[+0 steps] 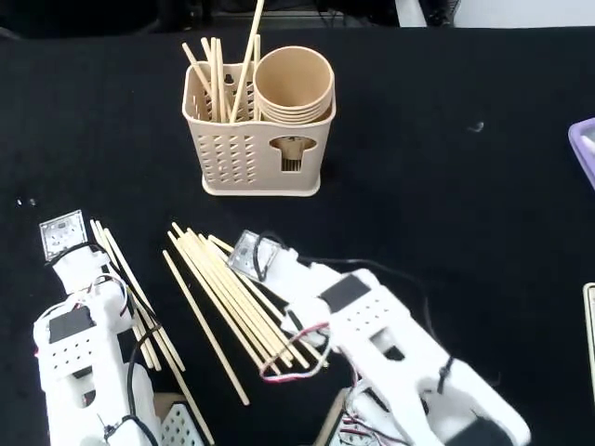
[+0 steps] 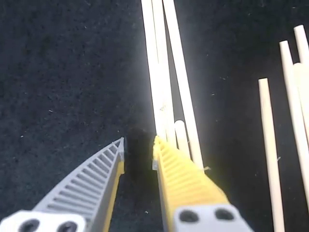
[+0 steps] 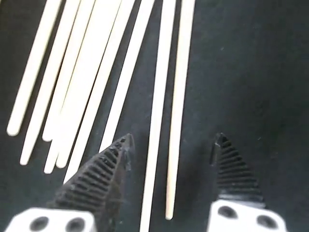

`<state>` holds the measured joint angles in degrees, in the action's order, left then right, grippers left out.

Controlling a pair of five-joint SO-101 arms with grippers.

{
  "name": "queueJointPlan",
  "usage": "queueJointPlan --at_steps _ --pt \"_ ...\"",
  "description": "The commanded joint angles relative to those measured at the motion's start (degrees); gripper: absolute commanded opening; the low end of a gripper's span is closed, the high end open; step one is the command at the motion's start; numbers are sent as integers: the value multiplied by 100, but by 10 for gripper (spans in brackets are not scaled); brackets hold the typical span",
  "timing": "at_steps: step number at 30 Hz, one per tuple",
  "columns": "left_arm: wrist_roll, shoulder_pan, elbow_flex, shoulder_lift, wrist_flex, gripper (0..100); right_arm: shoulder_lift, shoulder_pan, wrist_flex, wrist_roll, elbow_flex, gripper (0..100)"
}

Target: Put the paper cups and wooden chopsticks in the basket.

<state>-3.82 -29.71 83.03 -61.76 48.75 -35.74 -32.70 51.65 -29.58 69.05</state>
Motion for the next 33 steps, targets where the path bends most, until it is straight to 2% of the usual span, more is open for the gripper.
queueJointPlan --at_steps 1,10,12,15,16,19,23,28,33 --pt "53 48 -40 -97 -97 109 646 -88 -185 53 -708 262" --pt "53 48 -31 -97 -88 109 2246 -88 -185 26 -1543 258" --pt "53 48 -31 -97 -88 109 2422 -88 -255 18 -1569 211" --pt "53 48 -31 -97 -79 109 2519 -88 -396 -158 -1490 67" --pt "53 48 -31 -97 -79 109 2484 -88 -404 -176 -1473 11" --pt "53 48 -31 -97 -88 109 2316 -70 -413 -167 -1393 10" --pt "53 48 -31 -97 -88 109 1815 369 -369 -193 -1332 11" --pt "53 48 -31 -97 -88 109 813 985 -281 -220 -1042 11" --pt "53 66 -31 -97 -97 109 -251 1134 -281 -167 -637 11"
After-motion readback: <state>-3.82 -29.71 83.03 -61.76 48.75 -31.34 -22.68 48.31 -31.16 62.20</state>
